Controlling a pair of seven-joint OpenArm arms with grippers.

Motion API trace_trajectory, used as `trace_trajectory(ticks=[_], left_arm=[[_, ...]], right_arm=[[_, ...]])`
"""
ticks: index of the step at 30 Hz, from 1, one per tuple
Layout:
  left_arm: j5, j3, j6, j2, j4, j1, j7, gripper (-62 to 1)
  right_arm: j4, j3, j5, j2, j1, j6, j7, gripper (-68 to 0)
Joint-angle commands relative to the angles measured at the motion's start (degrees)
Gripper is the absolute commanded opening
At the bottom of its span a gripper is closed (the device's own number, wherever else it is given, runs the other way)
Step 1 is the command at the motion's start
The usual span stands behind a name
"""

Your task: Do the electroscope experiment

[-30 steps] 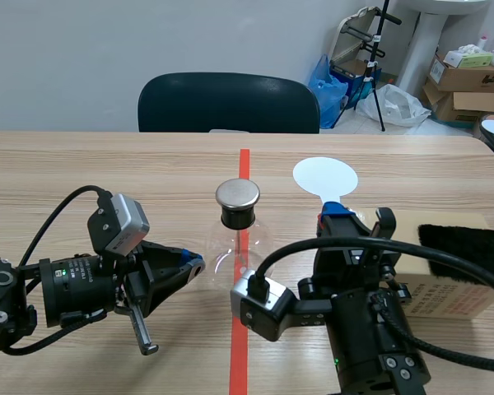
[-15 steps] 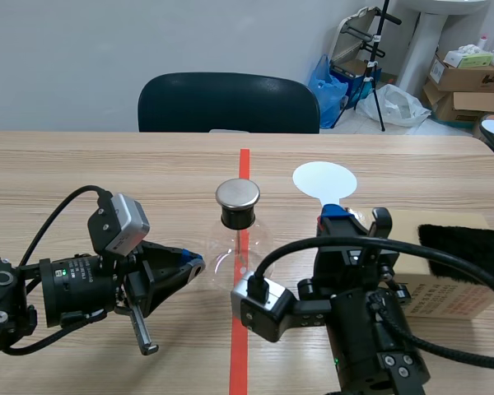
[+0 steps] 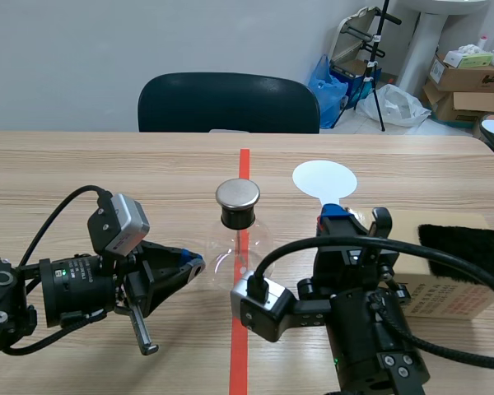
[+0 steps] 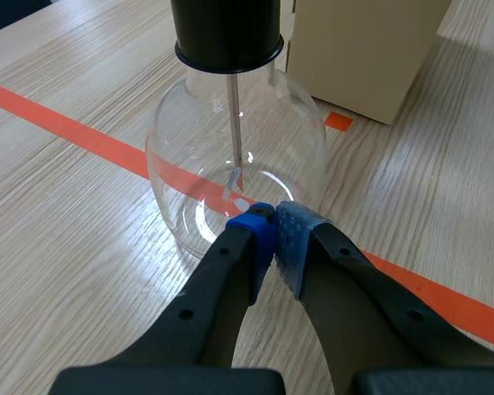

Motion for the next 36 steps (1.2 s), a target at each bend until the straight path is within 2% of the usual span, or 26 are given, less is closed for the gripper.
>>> trace_trajectory(ticks=[1, 36], left_arm=[[-0.57, -0.11, -0.09, 0.15, 0.92, -0.72, -0.61, -57.9], [-0.59, -0.11, -0.09, 0.15, 0.92, -0.61, -0.61, -57.9]], right_arm=[[1.36, -0.13, -0.04, 0.15, 0.83, -0.63, -0.04, -66.5], [1.36, -0.13, -0.04, 0.15, 0.83, -0.61, -0.9, -66.5]])
